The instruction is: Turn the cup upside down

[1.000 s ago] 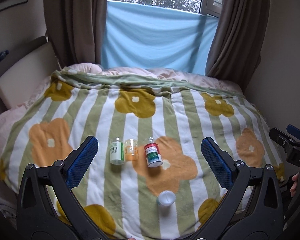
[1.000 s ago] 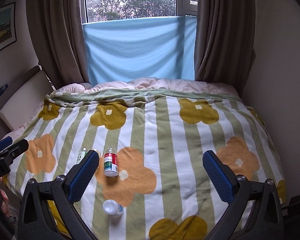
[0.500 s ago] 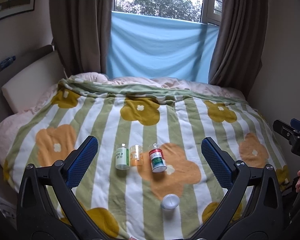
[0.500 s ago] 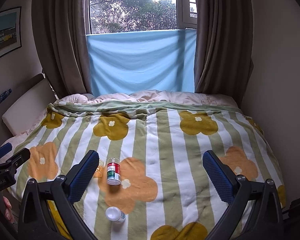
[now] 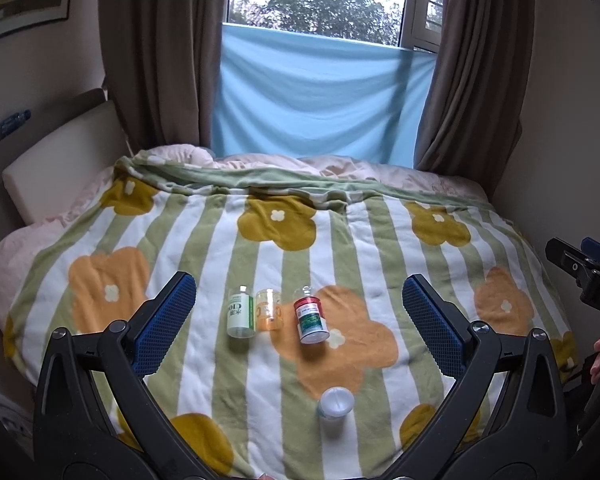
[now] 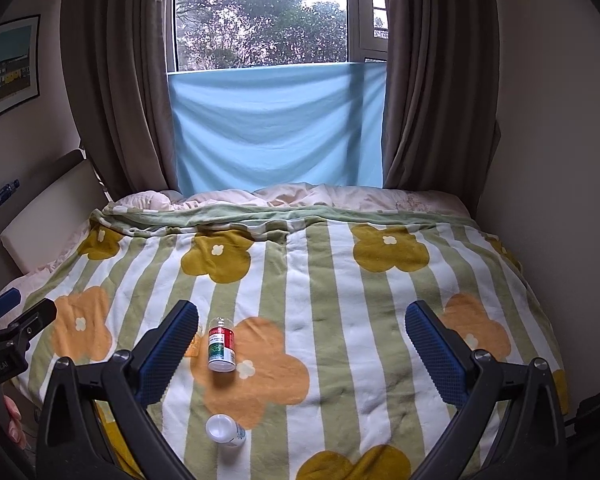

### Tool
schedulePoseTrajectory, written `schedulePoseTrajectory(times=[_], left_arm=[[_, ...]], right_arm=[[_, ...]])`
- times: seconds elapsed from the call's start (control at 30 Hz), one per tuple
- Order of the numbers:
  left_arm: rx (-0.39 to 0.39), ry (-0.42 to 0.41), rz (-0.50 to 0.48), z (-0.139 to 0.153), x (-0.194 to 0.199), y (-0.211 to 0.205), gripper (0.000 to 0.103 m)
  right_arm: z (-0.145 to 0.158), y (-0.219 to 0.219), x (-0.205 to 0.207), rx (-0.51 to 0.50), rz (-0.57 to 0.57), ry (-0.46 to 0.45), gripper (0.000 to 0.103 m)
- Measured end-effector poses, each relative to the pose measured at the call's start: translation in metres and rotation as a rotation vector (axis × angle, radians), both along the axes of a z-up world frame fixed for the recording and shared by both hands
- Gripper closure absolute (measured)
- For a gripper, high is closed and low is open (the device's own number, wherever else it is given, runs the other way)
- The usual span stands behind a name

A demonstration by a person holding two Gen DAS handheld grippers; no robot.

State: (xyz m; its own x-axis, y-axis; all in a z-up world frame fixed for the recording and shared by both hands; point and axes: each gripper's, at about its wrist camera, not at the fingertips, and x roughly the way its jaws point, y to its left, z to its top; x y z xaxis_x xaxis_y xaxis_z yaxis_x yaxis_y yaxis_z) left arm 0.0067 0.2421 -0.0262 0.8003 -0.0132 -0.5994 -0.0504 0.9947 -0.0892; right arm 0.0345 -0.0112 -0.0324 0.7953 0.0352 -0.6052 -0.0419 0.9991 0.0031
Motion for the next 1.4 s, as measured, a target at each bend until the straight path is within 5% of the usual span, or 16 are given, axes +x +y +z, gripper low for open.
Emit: schedulePoseTrajectory(times=[1.4], left_arm=[[-0.002,-0.019,-0.022,0.0025,0.0031,-0.0022,0.000]], right_arm=[[0.0056,0.0053,0.0069,-0.003,-0.008,-0.004,0.000]])
